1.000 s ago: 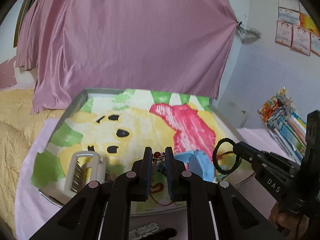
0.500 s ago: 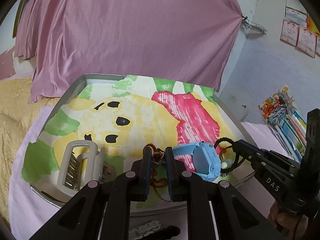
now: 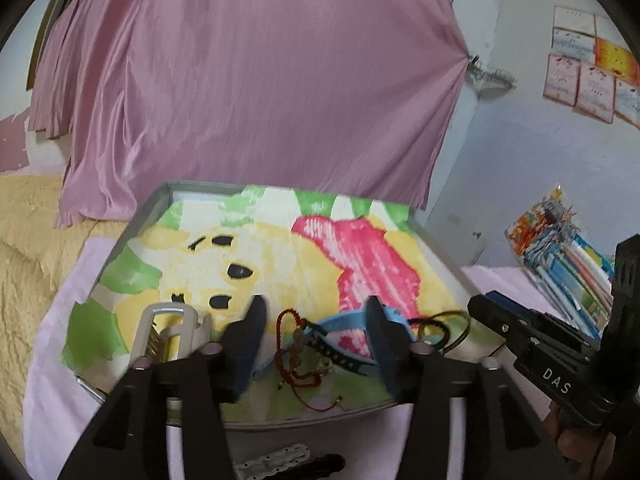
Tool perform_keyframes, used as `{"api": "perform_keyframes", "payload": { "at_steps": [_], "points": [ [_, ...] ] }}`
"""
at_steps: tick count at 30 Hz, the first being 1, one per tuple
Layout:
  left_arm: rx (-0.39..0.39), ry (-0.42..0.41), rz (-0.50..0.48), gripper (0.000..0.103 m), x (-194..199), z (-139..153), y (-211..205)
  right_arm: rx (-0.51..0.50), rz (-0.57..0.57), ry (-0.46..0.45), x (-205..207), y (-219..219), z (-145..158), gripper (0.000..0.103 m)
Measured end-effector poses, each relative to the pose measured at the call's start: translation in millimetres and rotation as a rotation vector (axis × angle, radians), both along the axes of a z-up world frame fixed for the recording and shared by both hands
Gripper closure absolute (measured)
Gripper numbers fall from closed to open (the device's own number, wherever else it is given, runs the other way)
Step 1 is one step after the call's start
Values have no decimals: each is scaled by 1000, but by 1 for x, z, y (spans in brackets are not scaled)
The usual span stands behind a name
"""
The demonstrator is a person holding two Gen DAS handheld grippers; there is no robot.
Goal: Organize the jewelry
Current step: 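Carry the black hair tie and gold charm into the tray and open both grippers, then withdraw both open grippers from the tray back over the table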
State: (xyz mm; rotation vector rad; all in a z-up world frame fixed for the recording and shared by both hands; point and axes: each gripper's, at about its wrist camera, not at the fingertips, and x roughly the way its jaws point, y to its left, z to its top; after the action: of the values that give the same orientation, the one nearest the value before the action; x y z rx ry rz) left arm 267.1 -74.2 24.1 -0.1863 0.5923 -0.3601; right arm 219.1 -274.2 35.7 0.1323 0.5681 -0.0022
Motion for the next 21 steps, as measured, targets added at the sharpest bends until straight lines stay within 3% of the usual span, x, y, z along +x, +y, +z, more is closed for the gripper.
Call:
{"api": "perform_keyframes", "payload": {
  "at_steps": [4,8,12,16,21],
  "points": [
    [-5,-56,15,39,-14,11,4,10,-5,-58,-19,-2,7,58],
    [-16,-92,47,15,-32,17,14,34,14,-97,-36,-4,12,39],
    [-22,-134,89,3,-57,22,28,48,33,-147,-56,0,16,16],
    [-32,-197,145,1,-83,26,43,40,45,-214,-80,5,21,12],
    [19,-248,160,1,-110,29,51,22,48,-278,-104,12,24,5]
  ]
}}
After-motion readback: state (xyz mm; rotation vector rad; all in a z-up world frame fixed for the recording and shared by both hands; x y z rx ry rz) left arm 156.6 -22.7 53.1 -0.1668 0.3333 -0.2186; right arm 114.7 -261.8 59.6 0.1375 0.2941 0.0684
